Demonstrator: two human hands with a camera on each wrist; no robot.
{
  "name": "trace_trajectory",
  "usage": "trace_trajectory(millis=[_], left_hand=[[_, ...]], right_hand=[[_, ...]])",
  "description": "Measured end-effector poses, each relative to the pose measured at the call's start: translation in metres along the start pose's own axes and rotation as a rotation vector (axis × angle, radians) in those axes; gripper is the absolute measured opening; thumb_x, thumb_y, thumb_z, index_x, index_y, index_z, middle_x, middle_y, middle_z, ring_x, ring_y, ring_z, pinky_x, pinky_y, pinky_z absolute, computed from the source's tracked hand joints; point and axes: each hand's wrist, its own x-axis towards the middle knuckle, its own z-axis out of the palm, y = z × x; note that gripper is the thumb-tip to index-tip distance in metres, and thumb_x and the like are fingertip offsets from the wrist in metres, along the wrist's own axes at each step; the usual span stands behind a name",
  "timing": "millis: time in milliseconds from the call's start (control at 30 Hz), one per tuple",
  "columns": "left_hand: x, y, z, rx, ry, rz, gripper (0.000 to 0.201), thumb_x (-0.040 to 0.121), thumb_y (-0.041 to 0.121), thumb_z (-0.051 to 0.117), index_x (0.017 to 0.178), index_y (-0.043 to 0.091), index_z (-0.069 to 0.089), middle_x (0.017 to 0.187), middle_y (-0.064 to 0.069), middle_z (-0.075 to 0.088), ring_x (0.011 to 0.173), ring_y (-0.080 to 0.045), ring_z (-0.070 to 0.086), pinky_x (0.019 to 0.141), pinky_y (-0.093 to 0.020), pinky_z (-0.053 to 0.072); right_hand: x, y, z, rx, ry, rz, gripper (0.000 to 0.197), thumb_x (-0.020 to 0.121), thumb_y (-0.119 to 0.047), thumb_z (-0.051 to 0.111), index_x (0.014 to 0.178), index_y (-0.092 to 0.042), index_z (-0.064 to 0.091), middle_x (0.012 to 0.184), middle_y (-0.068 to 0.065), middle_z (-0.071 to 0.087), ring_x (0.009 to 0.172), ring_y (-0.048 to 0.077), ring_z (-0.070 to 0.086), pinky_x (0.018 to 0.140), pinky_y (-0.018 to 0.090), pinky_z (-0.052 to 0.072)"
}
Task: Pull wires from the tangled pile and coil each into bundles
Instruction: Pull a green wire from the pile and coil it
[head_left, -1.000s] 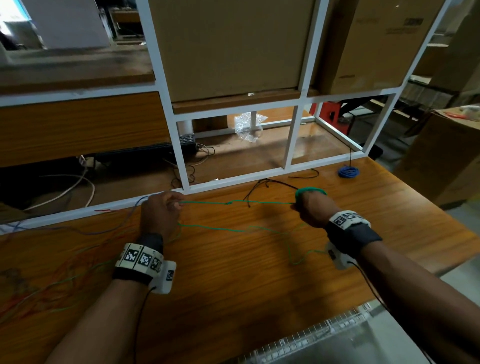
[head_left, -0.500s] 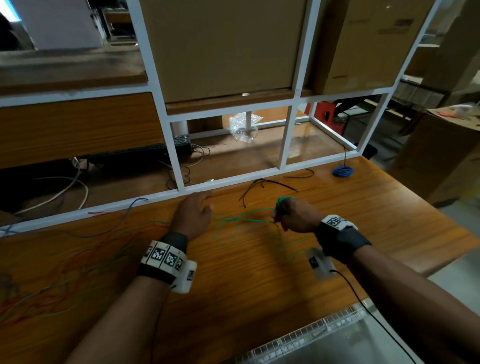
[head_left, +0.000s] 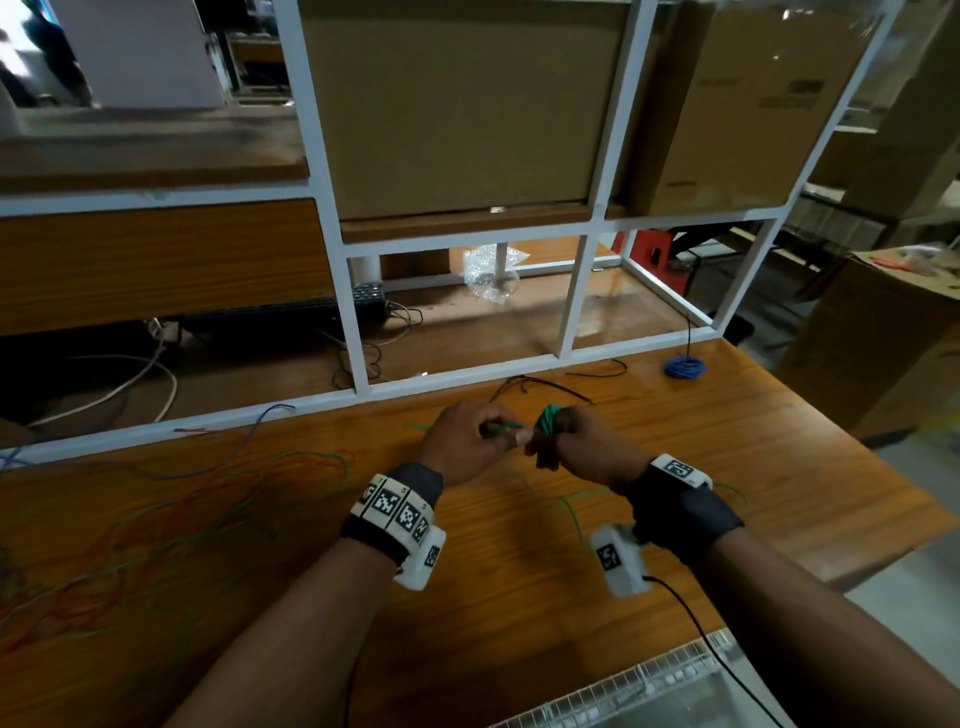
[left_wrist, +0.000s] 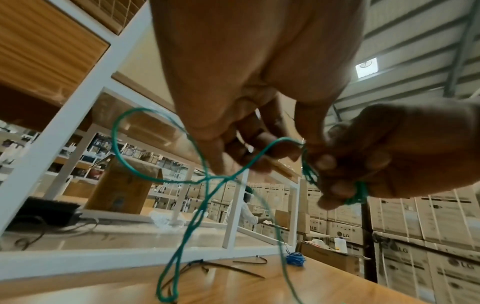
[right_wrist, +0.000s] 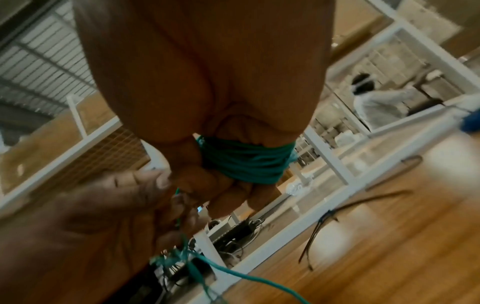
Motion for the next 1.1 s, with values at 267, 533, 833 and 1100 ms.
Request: trace_trajectory(millis=[267,533,833,1100], left_hand=[[-0.004,0.014,-0.018,0.061,-0.044,0.266,0.007,0.083,0.028,0.079,0.085,0.022,0.079,0.084,0.013,0.071,0.079,-0.003,0.064,0.068,-0.023,0.052],[0.006,0.010,-0.033,-0.008,0.013,0.400,0.017,0.084,0.047,0.071,0.093,0.034,0.076,0.082,0.019,0.069,0.084,-0.015,0.057,0.076,-0.038,0.048],[0.005,-0.014,-0.005,-0.049,-0.029,0.105,0.005,0.090,0.034,0.072,0.089,0.033,0.076,0.097,0.016,0.073,0.093,-0.002,0.066,0.088,-0.042,0.055],[-0.013,-0.013,0.005,0.023,0.060,0.080,0.028,0.094,0.029,0.066,0.121,0.036,0.069,0.112,0.008,0.071,0.100,-0.008,0.064,0.087,-0.033,0.055]], right_hand=[[-0.029,-0.009,-0.009,0.237,-0.478,0.100,0.037,0.103,-0.021,0.061,0.073,0.001,0.066,0.066,0.008,0.061,0.067,0.015,0.065,0.083,0.027,0.052],[-0.038,-0.020,-0.010,0.942,-0.865,-0.165,0.020,0.105,-0.016,0.051,0.105,-0.005,0.067,0.098,0.013,0.077,0.117,0.028,0.066,0.111,0.040,0.044],[-0.004,-0.051,-0.004,1.563,-0.197,-0.236,0.030,0.104,-0.023,0.047,0.109,-0.005,0.070,0.125,0.016,0.071,0.123,0.025,0.066,0.121,0.039,0.032],[0.023,-0.027,0.005,-0.081,0.281,-0.219,0.032,0.105,-0.041,0.051,0.096,-0.020,0.074,0.095,0.004,0.075,0.093,0.021,0.071,0.086,0.052,0.058]])
